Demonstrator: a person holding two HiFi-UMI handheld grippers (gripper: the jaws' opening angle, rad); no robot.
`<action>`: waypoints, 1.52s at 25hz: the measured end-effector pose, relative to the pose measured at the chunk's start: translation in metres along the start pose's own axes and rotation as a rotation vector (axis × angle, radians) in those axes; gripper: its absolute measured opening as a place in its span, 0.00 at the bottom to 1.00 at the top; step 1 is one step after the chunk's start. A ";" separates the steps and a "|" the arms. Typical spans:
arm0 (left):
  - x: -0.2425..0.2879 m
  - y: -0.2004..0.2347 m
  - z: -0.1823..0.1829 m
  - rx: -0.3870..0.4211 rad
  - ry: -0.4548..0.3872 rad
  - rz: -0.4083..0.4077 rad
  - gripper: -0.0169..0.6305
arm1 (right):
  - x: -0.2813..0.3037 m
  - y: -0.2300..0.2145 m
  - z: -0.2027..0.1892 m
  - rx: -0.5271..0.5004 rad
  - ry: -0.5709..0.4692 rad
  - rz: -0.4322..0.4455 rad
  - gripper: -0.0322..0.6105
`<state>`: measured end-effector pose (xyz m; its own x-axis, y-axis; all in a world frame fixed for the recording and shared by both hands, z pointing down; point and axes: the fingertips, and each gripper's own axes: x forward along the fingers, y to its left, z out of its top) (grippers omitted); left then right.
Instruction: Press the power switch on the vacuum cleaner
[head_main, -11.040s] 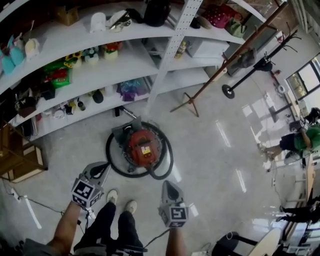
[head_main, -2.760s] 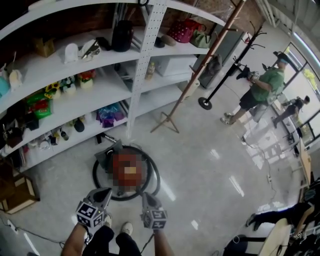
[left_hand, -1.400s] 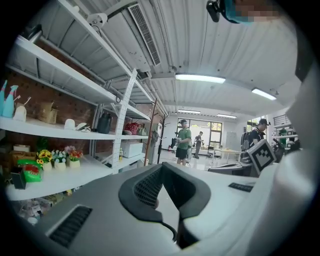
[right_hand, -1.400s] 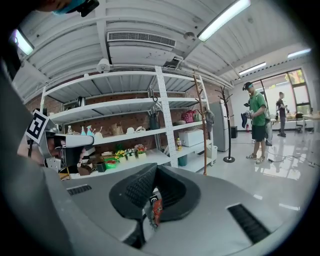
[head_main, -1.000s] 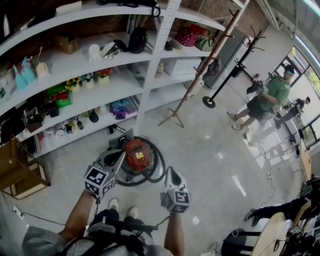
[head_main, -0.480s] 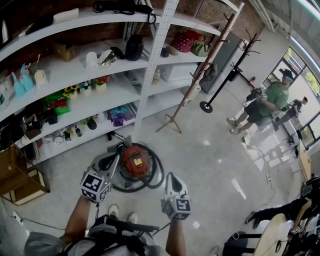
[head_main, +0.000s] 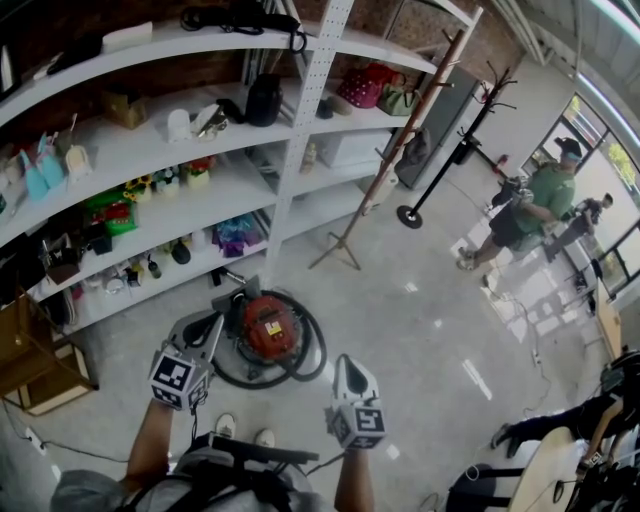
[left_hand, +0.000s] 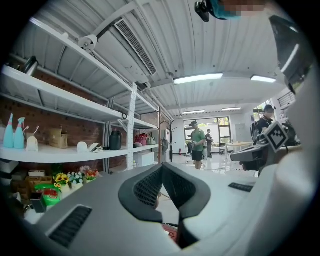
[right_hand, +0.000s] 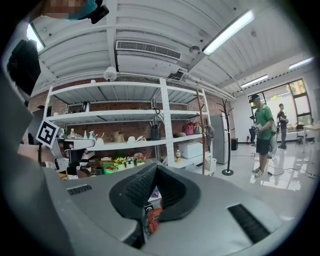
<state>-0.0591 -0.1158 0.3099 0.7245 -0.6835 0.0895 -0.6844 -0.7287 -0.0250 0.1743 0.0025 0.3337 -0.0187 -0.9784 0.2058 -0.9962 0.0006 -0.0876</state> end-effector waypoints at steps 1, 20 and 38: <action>-0.001 0.001 0.000 -0.002 0.002 0.005 0.04 | -0.001 -0.001 0.000 -0.004 -0.003 -0.001 0.06; -0.027 -0.003 -0.021 0.006 0.053 0.009 0.04 | -0.019 -0.006 -0.008 -0.032 0.000 -0.014 0.06; -0.021 -0.005 -0.028 0.017 0.069 -0.010 0.04 | -0.013 -0.005 -0.009 -0.029 -0.010 -0.012 0.06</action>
<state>-0.0733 -0.0961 0.3364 0.7232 -0.6723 0.1578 -0.6755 -0.7362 -0.0409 0.1791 0.0170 0.3402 -0.0064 -0.9805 0.1964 -0.9984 -0.0048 -0.0567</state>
